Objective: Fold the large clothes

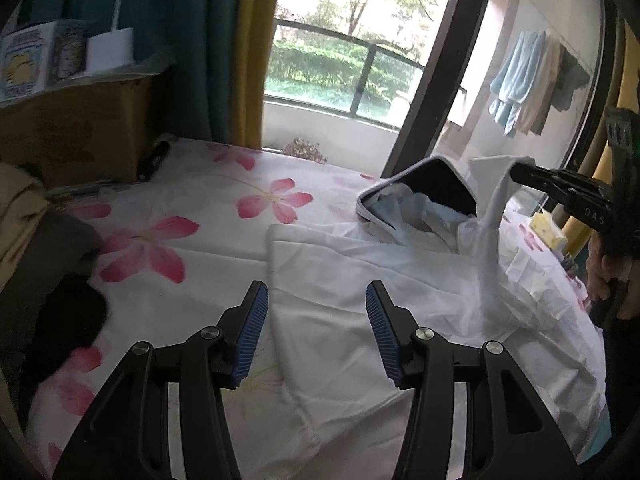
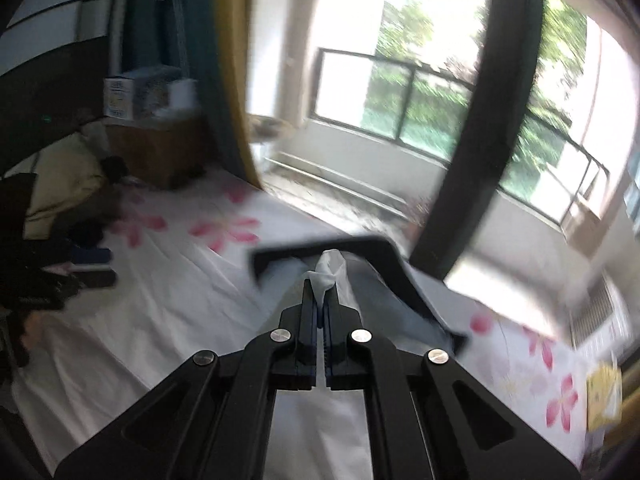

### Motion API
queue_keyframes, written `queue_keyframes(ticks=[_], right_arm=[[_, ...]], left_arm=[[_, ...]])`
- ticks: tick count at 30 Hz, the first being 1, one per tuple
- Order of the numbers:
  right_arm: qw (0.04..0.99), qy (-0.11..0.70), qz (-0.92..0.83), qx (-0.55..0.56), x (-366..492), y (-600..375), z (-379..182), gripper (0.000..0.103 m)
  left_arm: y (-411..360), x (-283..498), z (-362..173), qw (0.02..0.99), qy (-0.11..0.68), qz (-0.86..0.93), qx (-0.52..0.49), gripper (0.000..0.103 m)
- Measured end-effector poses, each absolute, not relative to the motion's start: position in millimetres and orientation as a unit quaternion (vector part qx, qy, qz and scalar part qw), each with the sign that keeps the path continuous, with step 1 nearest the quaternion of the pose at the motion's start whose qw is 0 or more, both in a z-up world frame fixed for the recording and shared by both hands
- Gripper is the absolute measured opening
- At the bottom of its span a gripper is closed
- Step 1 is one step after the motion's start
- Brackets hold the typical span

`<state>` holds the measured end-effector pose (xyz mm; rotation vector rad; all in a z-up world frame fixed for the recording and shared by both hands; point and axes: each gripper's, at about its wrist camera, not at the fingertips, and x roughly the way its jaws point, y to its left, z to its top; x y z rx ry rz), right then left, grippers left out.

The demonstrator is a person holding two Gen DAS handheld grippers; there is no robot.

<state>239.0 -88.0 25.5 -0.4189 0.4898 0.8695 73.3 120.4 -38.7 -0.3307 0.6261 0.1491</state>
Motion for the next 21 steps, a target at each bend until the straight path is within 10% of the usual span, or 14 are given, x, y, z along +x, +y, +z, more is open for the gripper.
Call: queue_keyframes(ticks=[8,11,21], right_arm=[[0.812,0.213,0.478,-0.259,188,-20,6,0.01],[0.804,0.212,0.484,-0.272,173,-14,-6,0.068],[0.856,0.246,0.391,-0.234,191,-106,-9,0.07]], left_arm=[[132,46,-40,0.932,0.301,0.088,-0.182,0.06],[132,45,-41,0.93,0.306,0.088,-0.183,0.06],[103,88,-38,0.93,0.324,-0.007,-0.171,0.06]])
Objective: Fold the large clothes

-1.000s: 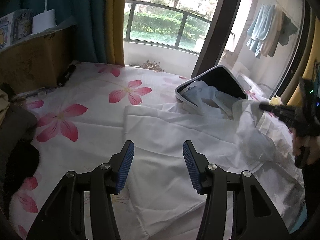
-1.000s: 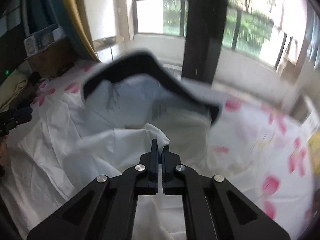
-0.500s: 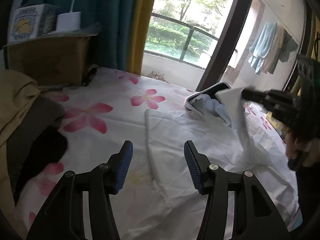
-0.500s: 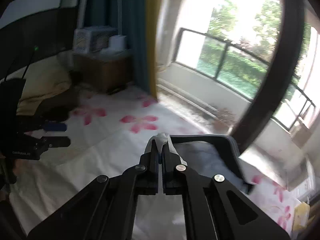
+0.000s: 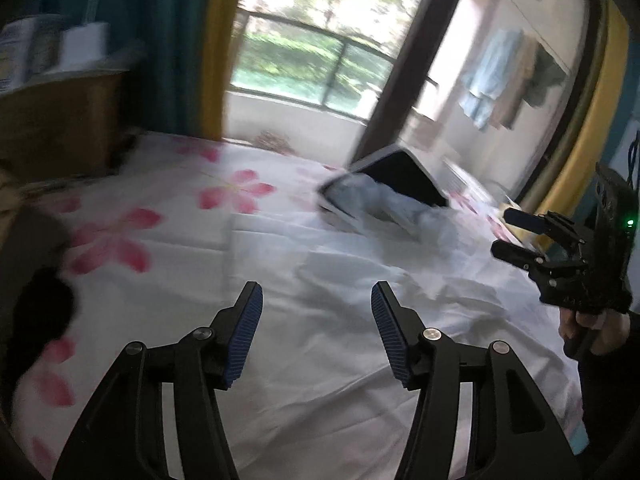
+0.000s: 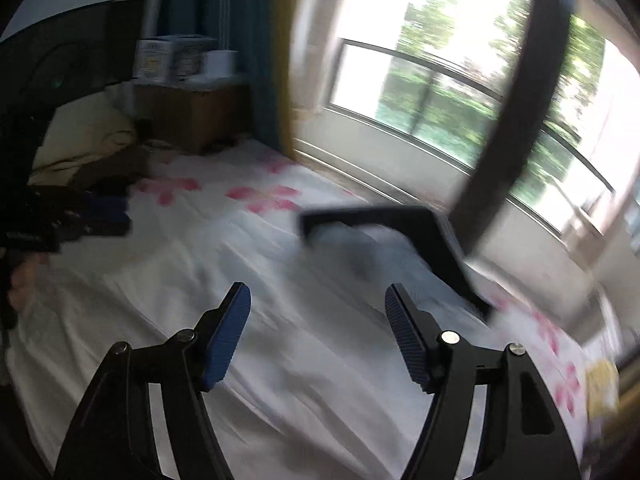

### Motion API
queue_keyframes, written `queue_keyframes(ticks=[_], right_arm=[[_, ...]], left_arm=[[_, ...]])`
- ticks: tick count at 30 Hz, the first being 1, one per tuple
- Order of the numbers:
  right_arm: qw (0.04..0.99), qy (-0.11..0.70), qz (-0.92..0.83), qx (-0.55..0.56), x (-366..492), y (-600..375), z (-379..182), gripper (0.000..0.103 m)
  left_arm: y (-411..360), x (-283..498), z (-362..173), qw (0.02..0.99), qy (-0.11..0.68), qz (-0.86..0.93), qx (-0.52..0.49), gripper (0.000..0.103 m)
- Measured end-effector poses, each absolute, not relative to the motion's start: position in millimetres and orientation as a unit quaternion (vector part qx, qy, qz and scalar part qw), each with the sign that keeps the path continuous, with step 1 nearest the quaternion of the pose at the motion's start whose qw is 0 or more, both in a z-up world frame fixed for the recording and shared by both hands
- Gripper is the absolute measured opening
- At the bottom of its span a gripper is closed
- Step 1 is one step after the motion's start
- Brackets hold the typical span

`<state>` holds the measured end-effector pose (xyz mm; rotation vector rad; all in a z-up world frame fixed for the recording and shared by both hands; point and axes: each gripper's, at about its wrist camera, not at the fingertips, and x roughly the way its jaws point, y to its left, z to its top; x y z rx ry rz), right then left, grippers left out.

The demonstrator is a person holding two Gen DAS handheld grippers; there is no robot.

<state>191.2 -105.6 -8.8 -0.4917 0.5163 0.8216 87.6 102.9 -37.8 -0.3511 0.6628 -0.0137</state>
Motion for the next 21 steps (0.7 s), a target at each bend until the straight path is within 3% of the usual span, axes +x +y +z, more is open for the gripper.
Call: queue_keyframes(ticks=[11,19,20,21], right_arm=[[0.917,0.301,0.207,-0.156,247,-280,-18,0.07],[0.913,0.349,0.174,-0.117,277,-331,-40,0.07],[0.912,0.353,0.174,-0.113,280,-335,-42,0.07],[0.911,0.358,0.175,-0.109,283,-339,-44,0.07]], left_arm=[[74,175,-60,0.904,0.406,-0.059,-0.116,0.06],[82,211,-91,0.885,0.449,-0.037,-0.119,0.06],[81,208,-90,0.887,0.444,-0.04,-0.118,0.057],[79,206,-89,0.888,0.442,-0.047,-0.117,0.044]])
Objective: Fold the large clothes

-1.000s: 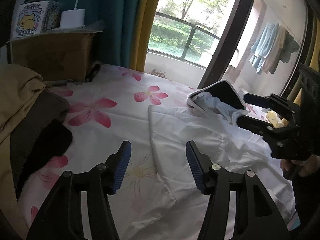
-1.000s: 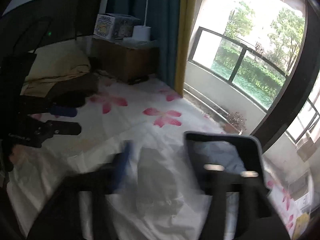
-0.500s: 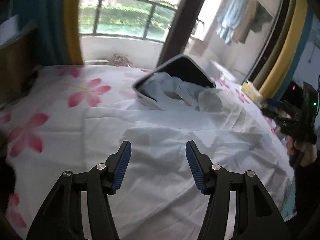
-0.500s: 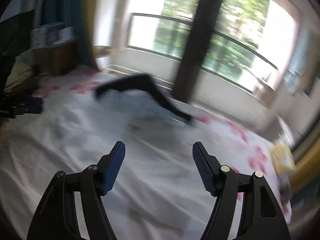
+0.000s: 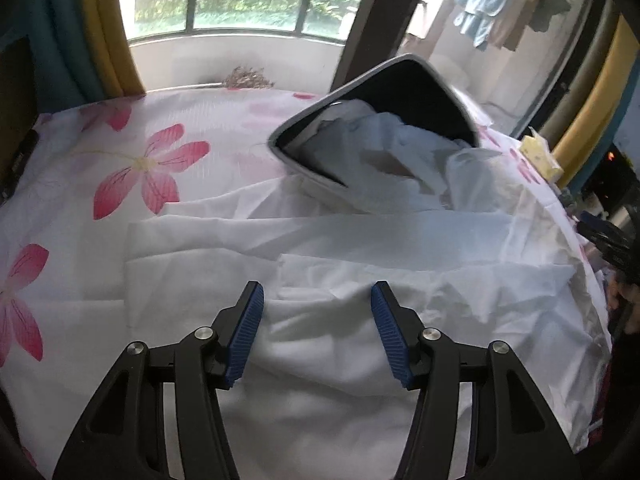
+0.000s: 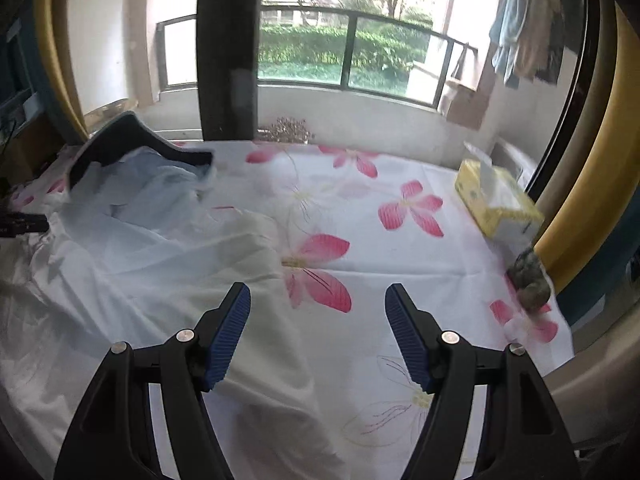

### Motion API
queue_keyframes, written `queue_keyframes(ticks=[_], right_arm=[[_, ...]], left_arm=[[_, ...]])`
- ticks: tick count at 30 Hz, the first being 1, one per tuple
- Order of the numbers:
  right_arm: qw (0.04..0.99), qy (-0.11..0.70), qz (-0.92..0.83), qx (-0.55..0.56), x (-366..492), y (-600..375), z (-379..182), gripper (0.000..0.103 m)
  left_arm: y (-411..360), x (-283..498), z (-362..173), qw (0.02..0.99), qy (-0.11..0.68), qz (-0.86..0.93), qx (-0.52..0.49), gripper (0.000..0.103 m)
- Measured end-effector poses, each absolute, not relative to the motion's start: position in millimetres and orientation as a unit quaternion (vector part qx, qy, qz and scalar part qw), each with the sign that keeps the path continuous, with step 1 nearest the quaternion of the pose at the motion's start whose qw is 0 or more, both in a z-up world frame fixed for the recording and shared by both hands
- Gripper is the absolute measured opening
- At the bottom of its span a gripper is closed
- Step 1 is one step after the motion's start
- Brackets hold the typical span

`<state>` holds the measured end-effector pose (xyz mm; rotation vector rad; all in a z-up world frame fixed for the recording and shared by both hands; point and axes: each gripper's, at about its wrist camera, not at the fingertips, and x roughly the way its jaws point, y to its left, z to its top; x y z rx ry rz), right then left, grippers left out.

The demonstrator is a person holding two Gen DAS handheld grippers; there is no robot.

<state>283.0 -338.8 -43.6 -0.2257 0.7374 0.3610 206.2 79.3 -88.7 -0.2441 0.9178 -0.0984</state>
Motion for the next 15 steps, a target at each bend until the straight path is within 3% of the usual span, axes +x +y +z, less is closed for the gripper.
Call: queue_keyframes(ticks=[3,5,15], right_arm=[[0.907,0.365,0.181,-0.106,291,-336,-51,0.07],[0.904,0.368,0.189,-0.105,292,-333,-55,0.07],[0.9,0.37,0.208,-0.101,280,-323,-58,0.07]], left_arm=[[73,194,-81,0.896,0.429,-0.054,-0.1,0.019],[69,184,-75,0.902,0.417,-0.06,-0.095,0.011],[50,132,-44,0.923,0.374,-0.069,-0.063,0.009]])
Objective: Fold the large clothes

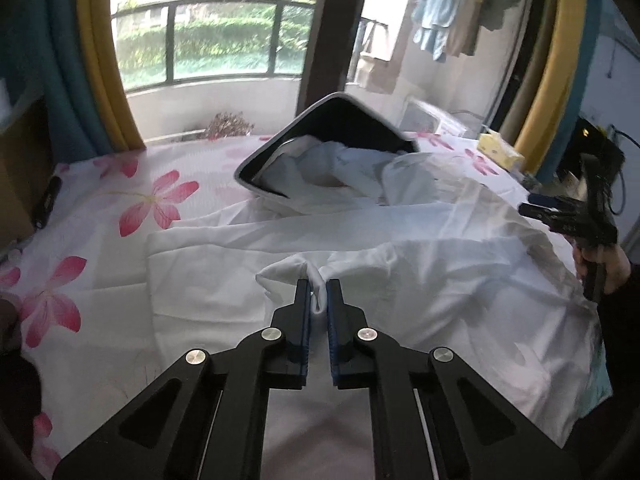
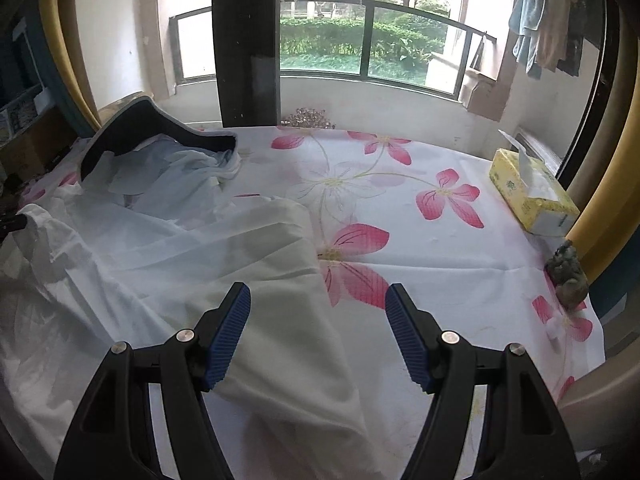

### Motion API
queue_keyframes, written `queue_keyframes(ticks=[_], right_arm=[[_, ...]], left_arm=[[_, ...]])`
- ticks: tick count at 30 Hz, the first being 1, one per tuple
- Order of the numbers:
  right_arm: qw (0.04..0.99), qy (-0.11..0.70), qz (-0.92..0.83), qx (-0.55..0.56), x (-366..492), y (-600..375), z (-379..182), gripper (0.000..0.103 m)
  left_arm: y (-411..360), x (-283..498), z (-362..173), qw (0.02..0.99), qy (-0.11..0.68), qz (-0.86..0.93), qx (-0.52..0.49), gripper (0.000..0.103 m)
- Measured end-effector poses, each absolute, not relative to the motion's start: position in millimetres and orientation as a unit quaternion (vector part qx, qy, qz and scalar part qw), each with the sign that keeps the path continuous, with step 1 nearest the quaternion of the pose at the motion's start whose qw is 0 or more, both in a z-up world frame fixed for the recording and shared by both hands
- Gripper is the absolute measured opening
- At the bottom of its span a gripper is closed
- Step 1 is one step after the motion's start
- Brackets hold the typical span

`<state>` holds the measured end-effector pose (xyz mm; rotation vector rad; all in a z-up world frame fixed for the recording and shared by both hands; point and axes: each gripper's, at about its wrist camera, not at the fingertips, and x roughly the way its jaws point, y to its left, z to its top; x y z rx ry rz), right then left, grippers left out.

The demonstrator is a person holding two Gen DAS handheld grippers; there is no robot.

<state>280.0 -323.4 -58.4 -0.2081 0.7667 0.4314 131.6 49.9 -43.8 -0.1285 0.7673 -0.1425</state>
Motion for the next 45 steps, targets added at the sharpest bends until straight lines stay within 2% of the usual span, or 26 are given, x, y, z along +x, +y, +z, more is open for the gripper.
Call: queue_keyframes(ticks=[16,17,18,20,28,32,35,39,45], right_arm=[[0.907,0.365,0.192,-0.078,239,-335,-54,0.07],[0.908,0.365,0.191,-0.077,237,-335,-53,0.07],[0.908,0.365,0.191,-0.077,235,-335,-53,0.07],[0.908,0.365,0.192,-0.078,232,-335,-52,0.07],[0.907,0.364,0.196,-0.08,224,-336,-51,0.07],[0.909,0.358,0.2,-0.076,224,-334,-46,0.07],[0.909,0.355,0.205,-0.078,222,-332,-44,0.07],[0.909,0.355,0.206,-0.075,221,-331,-44,0.07],[0.91,0.356,0.201,-0.072,219,-338,-45,0.07]], left_arm=[[23,52,-73,0.91,0.407,-0.077,-0.012,0.009],[22,50,-74,0.909,0.41,-0.077,-0.013,0.014],[20,46,-76,0.905,0.417,-0.077,-0.015,0.024],[17,38,-79,0.902,0.425,-0.078,-0.022,0.036],[27,18,-61,0.911,0.402,-0.079,-0.056,0.038],[35,30,-48,0.92,0.375,-0.075,-0.08,0.046],[32,45,-48,0.923,0.368,-0.081,-0.083,0.047],[21,60,-65,0.905,0.394,-0.125,-0.1,0.047],[-7,45,-93,0.865,0.464,-0.178,-0.071,0.047]])
